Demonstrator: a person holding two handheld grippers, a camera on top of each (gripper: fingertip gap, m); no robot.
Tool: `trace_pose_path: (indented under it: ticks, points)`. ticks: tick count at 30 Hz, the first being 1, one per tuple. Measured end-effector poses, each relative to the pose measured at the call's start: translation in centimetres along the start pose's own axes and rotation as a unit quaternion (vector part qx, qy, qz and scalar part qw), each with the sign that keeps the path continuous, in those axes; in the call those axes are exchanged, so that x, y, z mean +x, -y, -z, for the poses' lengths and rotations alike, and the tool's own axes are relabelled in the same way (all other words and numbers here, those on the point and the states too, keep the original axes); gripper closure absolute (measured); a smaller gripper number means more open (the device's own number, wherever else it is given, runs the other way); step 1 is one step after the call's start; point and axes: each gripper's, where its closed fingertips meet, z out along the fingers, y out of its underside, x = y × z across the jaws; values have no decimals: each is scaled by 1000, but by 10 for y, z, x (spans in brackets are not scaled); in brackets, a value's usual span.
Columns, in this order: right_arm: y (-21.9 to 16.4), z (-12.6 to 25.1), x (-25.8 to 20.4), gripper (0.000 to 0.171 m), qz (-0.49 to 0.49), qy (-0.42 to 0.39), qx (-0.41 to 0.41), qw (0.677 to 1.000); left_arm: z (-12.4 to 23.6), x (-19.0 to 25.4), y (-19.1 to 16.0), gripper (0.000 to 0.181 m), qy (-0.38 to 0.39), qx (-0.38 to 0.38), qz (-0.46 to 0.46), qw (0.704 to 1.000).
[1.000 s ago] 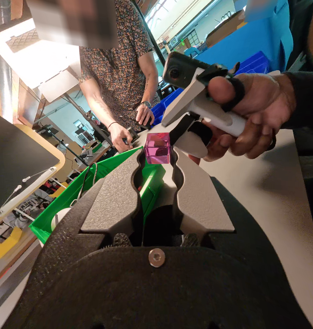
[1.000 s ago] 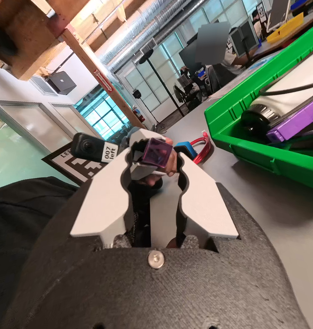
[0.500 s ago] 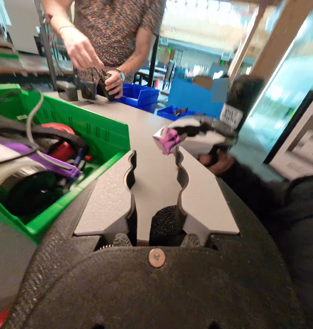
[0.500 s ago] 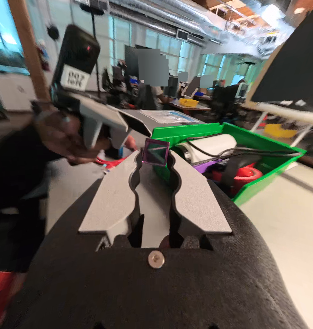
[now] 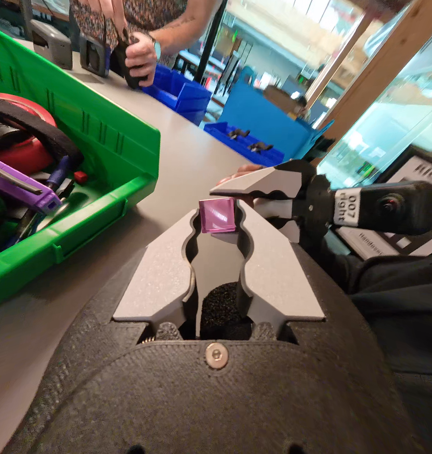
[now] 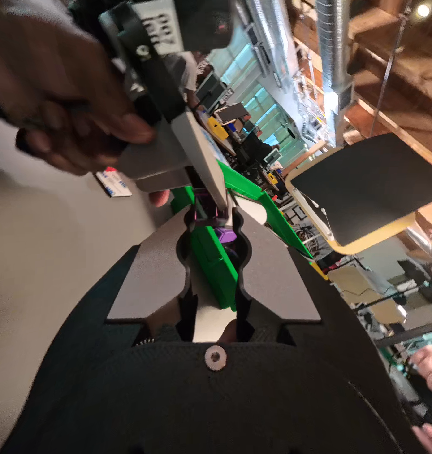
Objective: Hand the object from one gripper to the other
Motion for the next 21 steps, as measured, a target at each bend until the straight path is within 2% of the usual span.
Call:
trace_pose_path:
  ticks: [4,8,14,21]
  points:
    - [7,0,21,134,-108,-56,18,992,7,-3,31,153,-32,124,78,989]
    - [16,-4,21,134,-117,-88,24,989,14,-5,47,153,-53,206,141,967]
    - [16,-8,23,138,-98,-128,8,987,7,-5,43,153,-60,227,198,952]
    - [15,-4,30,142,-85,-146,10,986,-4,8,34,154,-76,201,204,955]
